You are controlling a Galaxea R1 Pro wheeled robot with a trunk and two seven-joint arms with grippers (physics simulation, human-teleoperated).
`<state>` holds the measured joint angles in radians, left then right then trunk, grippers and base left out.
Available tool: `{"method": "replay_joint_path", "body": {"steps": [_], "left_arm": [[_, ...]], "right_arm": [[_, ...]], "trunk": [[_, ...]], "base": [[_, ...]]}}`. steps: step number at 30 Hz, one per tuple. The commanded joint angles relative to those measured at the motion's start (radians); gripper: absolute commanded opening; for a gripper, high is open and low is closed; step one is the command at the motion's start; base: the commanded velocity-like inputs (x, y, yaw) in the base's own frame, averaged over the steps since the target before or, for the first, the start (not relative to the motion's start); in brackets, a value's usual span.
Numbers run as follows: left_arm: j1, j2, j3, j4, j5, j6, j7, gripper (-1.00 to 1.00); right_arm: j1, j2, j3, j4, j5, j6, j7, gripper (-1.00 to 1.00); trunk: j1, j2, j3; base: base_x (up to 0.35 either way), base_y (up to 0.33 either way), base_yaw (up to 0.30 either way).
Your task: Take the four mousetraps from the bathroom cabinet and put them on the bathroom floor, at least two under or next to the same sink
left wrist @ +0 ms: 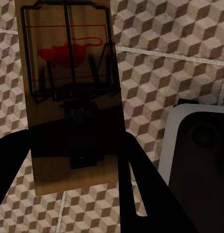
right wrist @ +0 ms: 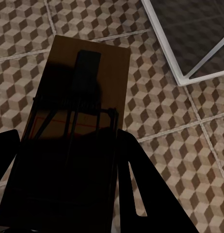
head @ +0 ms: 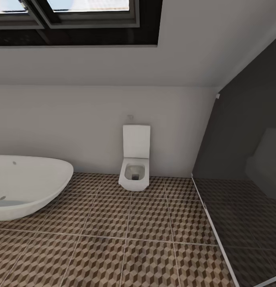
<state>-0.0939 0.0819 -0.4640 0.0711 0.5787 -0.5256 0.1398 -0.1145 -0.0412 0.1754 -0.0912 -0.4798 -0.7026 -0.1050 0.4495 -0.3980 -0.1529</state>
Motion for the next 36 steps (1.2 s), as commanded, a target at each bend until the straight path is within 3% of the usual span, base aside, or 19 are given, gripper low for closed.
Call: {"method": "replay_joint_path", "body": {"steps": [1,36], "left_arm": [[-0.001,-0.001,-0.007,0.003,-0.002,-0.003,0.006,-1.00],[-0.001,-0.001,-0.007,0.003,-0.002,-0.003,0.006,-1.00]], "right_arm": [[-0.001,0.000,0.009,0.000,-0.002,-0.001,-0.009,-1.00],[-0.001,0.000,0.009,-0.001,-0.002,-0.001,-0.009,-1.00]], "trunk": [[0.001,-0.002,-0.002],[0.001,-0.002,-0.002]], "base": [[0.000,0.000,0.000],[0.000,0.000,0.000]]}}
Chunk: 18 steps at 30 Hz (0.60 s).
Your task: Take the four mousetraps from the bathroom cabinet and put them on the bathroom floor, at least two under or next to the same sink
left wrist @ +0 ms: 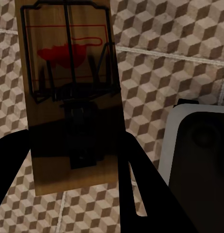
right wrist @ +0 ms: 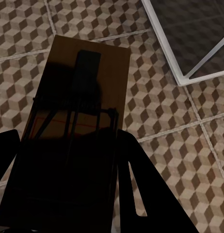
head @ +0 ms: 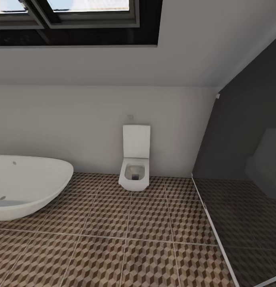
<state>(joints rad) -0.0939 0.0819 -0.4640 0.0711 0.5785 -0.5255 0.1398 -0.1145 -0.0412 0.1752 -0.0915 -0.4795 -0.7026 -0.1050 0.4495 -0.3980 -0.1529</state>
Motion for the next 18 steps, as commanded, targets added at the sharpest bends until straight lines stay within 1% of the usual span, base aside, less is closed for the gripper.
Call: {"method": "replay_joint_path", "body": {"steps": [1,18], "left_arm": [[-0.001,-0.001,-0.007,0.003,-0.002,-0.004,0.006,-1.00],[-0.001,-0.001,-0.007,0.003,-0.002,-0.004,0.006,-1.00]], "right_arm": [[-0.001,0.000,0.009,0.000,-0.002,-0.002,-0.009,-1.00],[-0.001,0.000,0.009,0.000,-0.002,-0.002,-0.009,-1.00]], "trunk": [[0.001,-0.002,-0.002],[0.001,-0.002,-0.002]], "base": [[0.000,0.000,0.000],[0.000,0.000,0.000]]}}
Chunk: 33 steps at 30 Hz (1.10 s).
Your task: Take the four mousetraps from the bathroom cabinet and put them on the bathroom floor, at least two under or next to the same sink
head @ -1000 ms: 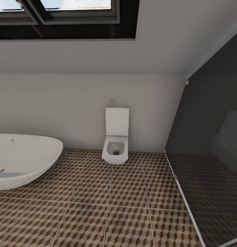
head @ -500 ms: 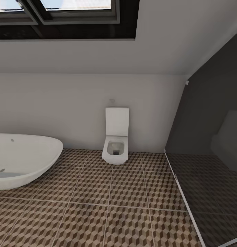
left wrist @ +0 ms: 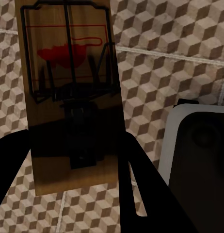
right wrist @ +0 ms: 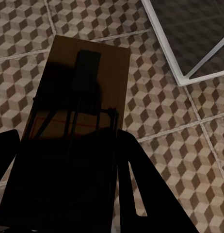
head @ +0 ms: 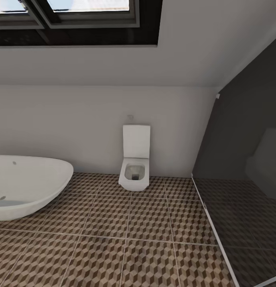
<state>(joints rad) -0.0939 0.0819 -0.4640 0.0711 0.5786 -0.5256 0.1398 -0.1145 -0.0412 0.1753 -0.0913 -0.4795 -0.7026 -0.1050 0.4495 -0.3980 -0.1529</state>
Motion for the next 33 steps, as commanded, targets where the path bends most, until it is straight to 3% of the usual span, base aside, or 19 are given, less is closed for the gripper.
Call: {"method": "replay_joint_path", "body": {"steps": [1,33], "left_arm": [[-0.001,-0.001,-0.007,0.003,-0.002,-0.003,0.006,-1.00],[-0.001,-0.001,-0.007,0.003,-0.002,-0.004,0.006,-1.00]], "right_arm": [[-0.001,0.000,0.009,0.000,-0.002,-0.002,-0.009,-1.00],[-0.001,0.000,0.009,0.000,-0.002,-0.002,-0.009,-1.00]], "trunk": [[0.001,-0.002,-0.002],[0.001,-0.002,-0.002]], "base": [[0.000,0.000,0.000],[0.000,0.000,0.000]]}}
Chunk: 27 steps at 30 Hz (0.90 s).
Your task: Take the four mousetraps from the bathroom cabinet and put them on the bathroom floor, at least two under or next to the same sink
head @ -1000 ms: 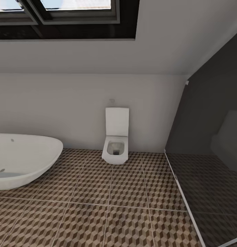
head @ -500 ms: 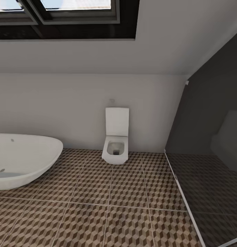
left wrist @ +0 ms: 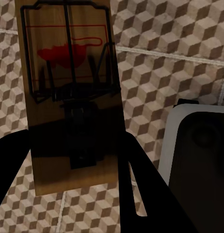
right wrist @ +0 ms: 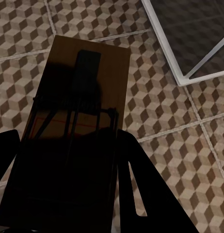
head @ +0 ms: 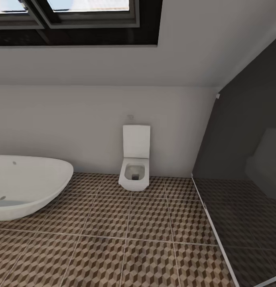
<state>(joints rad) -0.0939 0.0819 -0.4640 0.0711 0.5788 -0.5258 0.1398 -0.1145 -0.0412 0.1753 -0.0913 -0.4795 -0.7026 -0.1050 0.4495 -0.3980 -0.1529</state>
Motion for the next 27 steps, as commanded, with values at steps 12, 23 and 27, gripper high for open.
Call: {"method": "replay_joint_path", "body": {"steps": [12,23,27], "left_arm": [[-0.001,-0.001,-0.007,0.003,-0.003,-0.003,0.006,-1.00],[-0.001,-0.001,-0.007,0.003,-0.002,-0.003,0.006,-1.00],[-0.001,-0.001,-0.007,0.003,-0.002,-0.003,0.006,-1.00]], "right_arm": [[-0.001,0.000,0.009,0.000,-0.003,-0.002,-0.009,-1.00],[-0.001,0.000,0.009,0.000,-0.002,-0.002,-0.009,-1.00],[-0.001,0.000,0.009,0.000,-0.002,-0.002,-0.009,-1.00]], "trunk": [[0.001,-0.002,-0.002],[0.001,-0.002,-0.002],[0.001,-0.002,-0.002]], "base": [[0.000,0.000,0.000],[0.000,0.000,0.000],[0.000,0.000,0.000]]}}
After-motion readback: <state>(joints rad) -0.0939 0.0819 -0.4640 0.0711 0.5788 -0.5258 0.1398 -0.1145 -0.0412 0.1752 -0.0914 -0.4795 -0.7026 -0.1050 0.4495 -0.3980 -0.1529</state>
